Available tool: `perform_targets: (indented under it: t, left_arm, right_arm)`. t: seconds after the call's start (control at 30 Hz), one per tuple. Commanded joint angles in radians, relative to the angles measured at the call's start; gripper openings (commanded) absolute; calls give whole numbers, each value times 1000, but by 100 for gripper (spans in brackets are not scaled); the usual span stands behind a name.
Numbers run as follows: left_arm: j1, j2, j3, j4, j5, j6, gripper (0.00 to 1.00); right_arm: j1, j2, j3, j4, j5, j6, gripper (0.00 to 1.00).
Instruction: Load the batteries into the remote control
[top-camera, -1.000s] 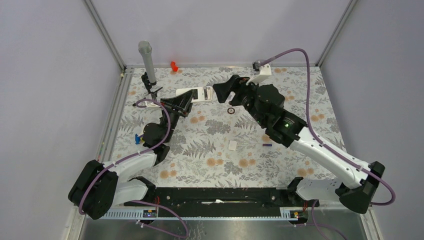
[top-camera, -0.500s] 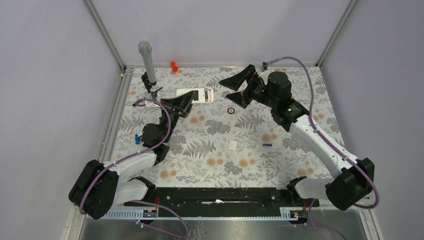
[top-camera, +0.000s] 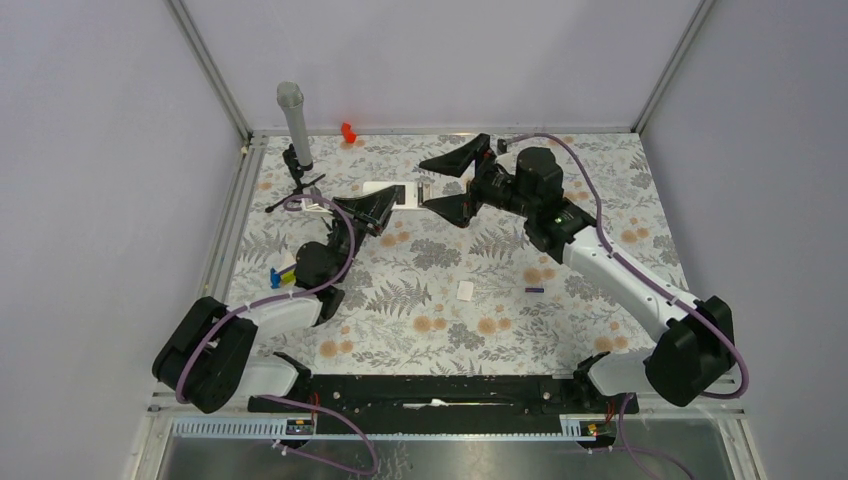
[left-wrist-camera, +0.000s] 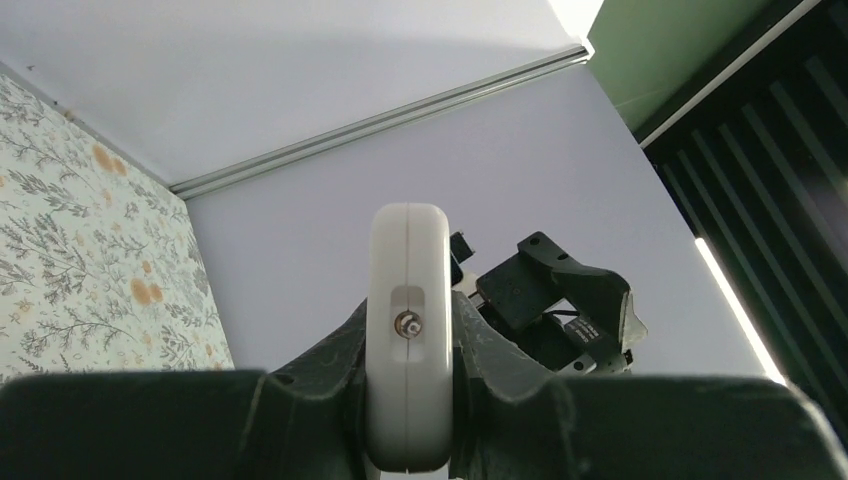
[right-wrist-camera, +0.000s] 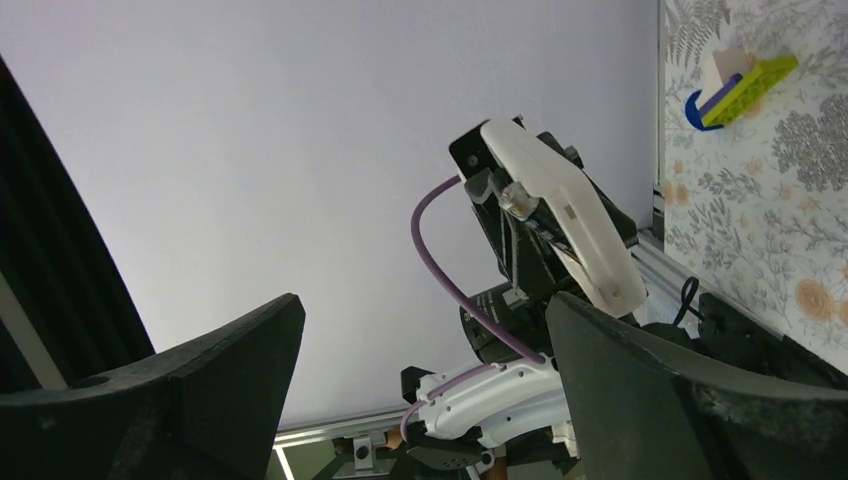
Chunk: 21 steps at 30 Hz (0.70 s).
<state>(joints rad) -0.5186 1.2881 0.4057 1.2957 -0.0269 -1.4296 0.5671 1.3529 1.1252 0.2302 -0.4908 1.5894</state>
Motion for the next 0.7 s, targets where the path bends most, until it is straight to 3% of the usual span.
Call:
perform_targets:
  t: [0.0,0.5,0.67]
  left_arm:
    - [2,5,49,118,17,22,0]
    - [16,21,63,117,13,-7,0]
    - [19,51,77,137,63,-36,0]
  right_arm:
    - [20,-11,60,-107,52,3,99]
    - [27,-90,71,-327,213,-53,100]
    - [39,-69,82,-318,232,-30,100]
